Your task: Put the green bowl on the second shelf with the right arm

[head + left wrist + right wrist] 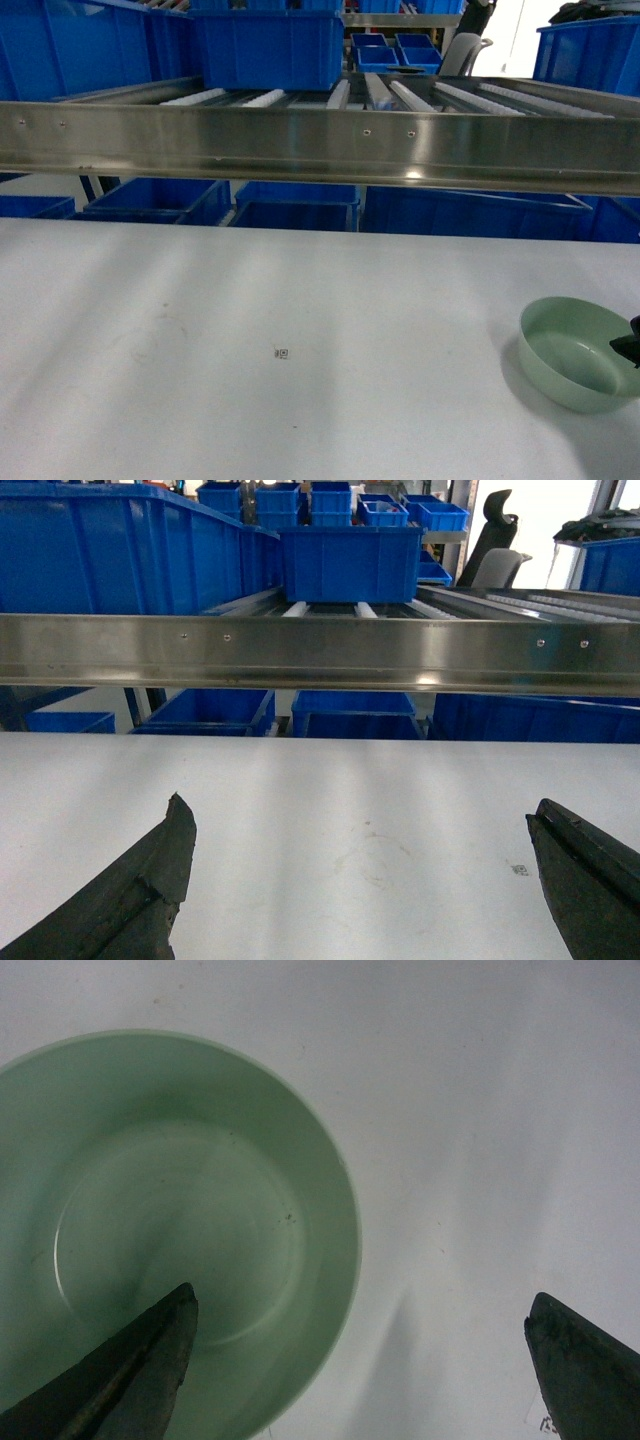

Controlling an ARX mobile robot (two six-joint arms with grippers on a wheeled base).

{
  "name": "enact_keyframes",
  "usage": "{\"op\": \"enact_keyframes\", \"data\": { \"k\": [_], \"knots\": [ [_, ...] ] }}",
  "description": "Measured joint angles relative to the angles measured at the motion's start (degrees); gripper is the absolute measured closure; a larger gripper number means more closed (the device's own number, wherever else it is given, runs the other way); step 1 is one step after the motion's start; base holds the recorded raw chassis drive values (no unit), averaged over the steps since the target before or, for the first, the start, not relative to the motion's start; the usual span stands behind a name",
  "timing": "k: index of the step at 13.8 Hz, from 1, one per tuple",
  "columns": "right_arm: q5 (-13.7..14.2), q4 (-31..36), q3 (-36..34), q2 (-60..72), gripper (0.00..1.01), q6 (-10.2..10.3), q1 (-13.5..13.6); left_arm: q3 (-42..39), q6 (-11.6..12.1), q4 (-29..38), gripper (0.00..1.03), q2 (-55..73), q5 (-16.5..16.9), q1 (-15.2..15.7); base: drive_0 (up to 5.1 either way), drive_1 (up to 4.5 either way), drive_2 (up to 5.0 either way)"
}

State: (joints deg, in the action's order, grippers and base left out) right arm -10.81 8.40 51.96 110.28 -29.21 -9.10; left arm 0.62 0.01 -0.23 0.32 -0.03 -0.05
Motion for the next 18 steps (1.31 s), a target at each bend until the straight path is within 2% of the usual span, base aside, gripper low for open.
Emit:
{"op": "enact_keyframes", "data": {
  "k": [5,9,10,17,18],
  "knots": [
    [-1.38,-2.25,8.09,8.92,0.03,0.07,0.02,0.0,0.0,0.0,0.05,0.0,0.0,0.0,0.0,0.0,0.0],
    [-1.49,-2.91,10.86,10.86,0.03,1.05,0.04,0.0,0.0,0.0,0.05,0.0,0.0,0.0,0.0,0.0,0.0],
    [-1.49,-2.95,11.3,11.15,0.07,1.38,0.09,0.0,0.0,0.0,0.05,0.0,0.0,0.0,0.0,0.0,0.0],
    [-1.44,-2.4,9.92,11.58,0.84,2.82,0.87,0.0,0.0,0.0,0.05,0.0,0.0,0.0,0.0,0.0,0.0],
    [-2.16,-1.97,9.35,11.41,0.95,3.78,0.85,0.0,0.0,0.0,0.05,0.0,-0.02,0.0,0.0,0.0,0.0]
  ]
}}
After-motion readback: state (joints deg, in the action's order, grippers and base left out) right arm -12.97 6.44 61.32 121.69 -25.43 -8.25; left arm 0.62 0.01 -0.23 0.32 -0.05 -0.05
